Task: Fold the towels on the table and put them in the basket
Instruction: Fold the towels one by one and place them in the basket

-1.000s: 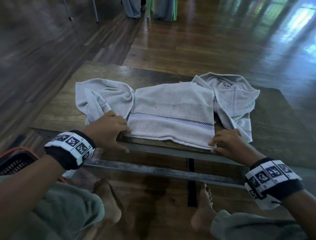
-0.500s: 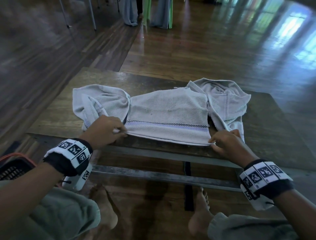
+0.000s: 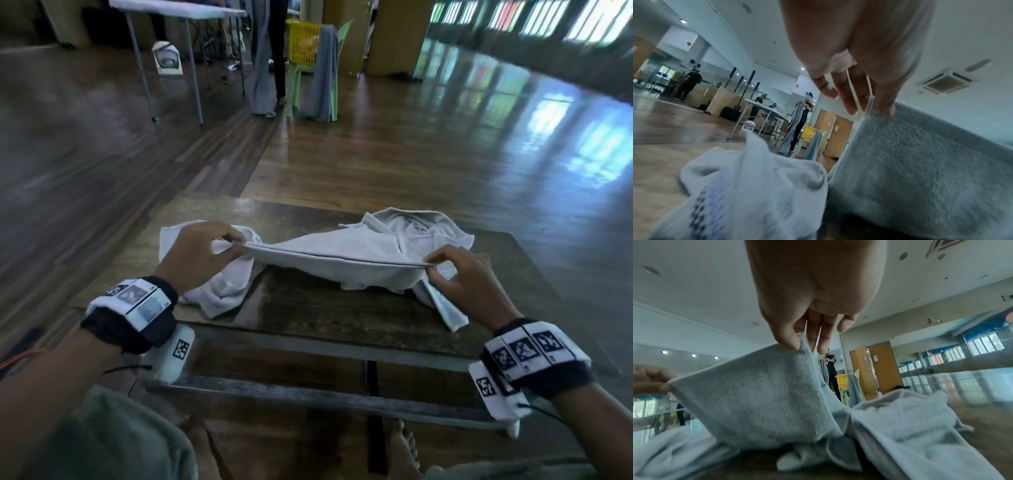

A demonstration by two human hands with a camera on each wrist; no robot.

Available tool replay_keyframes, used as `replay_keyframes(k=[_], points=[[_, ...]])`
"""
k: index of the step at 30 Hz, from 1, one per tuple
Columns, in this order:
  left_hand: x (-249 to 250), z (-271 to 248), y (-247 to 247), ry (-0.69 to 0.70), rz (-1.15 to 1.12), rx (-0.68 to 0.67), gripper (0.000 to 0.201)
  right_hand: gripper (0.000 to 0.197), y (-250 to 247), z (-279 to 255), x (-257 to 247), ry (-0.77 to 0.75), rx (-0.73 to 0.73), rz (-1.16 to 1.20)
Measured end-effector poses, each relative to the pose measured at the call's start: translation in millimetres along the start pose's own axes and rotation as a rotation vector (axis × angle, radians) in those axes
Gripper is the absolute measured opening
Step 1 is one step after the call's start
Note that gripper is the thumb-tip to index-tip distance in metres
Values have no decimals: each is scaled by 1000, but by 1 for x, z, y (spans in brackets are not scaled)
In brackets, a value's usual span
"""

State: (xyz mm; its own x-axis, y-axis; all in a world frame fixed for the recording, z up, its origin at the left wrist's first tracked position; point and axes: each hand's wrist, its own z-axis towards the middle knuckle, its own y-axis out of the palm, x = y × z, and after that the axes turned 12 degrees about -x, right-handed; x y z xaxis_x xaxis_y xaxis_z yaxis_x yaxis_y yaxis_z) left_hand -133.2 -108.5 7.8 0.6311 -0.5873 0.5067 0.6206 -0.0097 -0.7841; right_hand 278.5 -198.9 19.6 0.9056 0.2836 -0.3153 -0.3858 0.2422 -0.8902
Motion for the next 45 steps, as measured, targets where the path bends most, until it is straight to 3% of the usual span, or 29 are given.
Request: replay_keyframes(k=[5,11,13,24,27,30,34,37,41,45], points=[[33,12,-44,-27,-93,93,10,14,-53,13,-26,20,91,155],[64,20,-81,54,-166,105,21,17,-94,21,-34,62,154,231],[69,21,-85,54,-182,94,15,16,-99,20,-36,57,169,228],[26,35,-45,-86,-45,17,24,9,-39,33,-9,127,53,219],[14,43,-31,-109,7,58,8,9,-26,44,-6,138,72,214],[5,43,-14,-74,24,71,11,9,-8,50,3,138,89,213],[-9,18,10,2,36,-54,10,12,24,30,26,89,-17,125],[-20,-4,25,90,195,-263,20,16,44,4,39,-16,-184,22],[-33,-32,43,145,377,-515,18,12,61,-24,33,-174,-353,-82],[-41,-51,59,180,467,-559,17,22,82,-44,32,-192,-461,-178]])
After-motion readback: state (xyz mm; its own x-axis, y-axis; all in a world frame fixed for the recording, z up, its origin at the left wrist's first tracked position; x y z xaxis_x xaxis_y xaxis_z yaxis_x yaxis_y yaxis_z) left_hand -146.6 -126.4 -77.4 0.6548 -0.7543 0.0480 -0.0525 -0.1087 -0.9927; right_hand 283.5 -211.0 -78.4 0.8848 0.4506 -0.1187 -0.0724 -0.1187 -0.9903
